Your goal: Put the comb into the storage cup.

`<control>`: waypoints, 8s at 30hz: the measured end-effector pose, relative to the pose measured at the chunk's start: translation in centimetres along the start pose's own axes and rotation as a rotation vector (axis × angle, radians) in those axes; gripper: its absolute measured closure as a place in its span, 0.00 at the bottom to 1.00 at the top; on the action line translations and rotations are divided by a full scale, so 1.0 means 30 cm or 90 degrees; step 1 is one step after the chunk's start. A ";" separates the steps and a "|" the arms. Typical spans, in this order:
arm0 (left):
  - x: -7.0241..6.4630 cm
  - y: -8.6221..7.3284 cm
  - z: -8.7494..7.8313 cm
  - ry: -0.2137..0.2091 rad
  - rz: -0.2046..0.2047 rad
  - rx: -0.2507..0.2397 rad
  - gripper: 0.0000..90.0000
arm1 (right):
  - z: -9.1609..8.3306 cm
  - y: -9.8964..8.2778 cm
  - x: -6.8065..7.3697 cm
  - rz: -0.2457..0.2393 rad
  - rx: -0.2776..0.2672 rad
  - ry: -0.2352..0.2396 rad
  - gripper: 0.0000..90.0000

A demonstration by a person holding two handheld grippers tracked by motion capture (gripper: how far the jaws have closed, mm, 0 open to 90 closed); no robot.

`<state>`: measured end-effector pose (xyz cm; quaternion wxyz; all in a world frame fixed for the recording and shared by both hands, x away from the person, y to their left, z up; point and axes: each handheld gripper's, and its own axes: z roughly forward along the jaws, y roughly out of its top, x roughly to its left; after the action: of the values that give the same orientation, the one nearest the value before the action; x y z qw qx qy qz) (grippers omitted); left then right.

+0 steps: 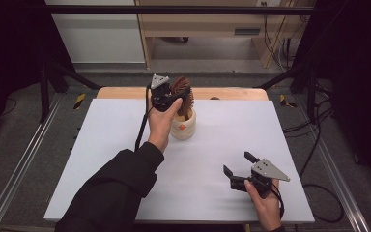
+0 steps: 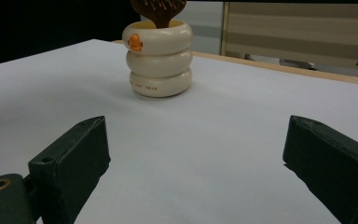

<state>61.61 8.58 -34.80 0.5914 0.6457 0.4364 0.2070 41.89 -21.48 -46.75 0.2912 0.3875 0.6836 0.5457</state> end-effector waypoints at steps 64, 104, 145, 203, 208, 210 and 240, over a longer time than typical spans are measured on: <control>0.087 -0.002 -0.013 0.013 -0.030 0.016 0.50 | 0.006 -0.003 0.004 0.000 0.005 0.003 0.07; 0.151 -0.019 -0.026 0.039 -0.056 0.028 0.46 | 0.010 -0.006 0.006 0.000 0.011 0.006 0.07; 0.170 -0.038 -0.026 0.047 -0.050 0.028 0.39 | 0.012 -0.010 0.009 0.000 0.014 0.008 0.07; 0.196 -0.075 -0.117 0.057 -0.050 -0.035 0.07 | 0.007 -0.014 0.013 -0.008 0.016 0.001 0.07; 0.201 -0.087 -0.131 0.049 -0.056 -0.036 0.07 | 0.009 -0.015 0.012 -0.012 0.018 0.004 0.07; 0.197 -0.089 -0.135 0.046 -0.058 -0.038 0.07 | 0.009 -0.014 0.011 -0.010 0.018 0.004 0.07; 0.177 -0.111 -0.254 0.047 -0.022 -0.041 0.07 | 0.011 -0.020 0.019 -0.016 0.026 0.003 0.07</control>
<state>57.40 17.05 -37.63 0.5990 0.6103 0.4623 0.2346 41.73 -20.88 -47.39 0.2885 0.3836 0.6998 0.5290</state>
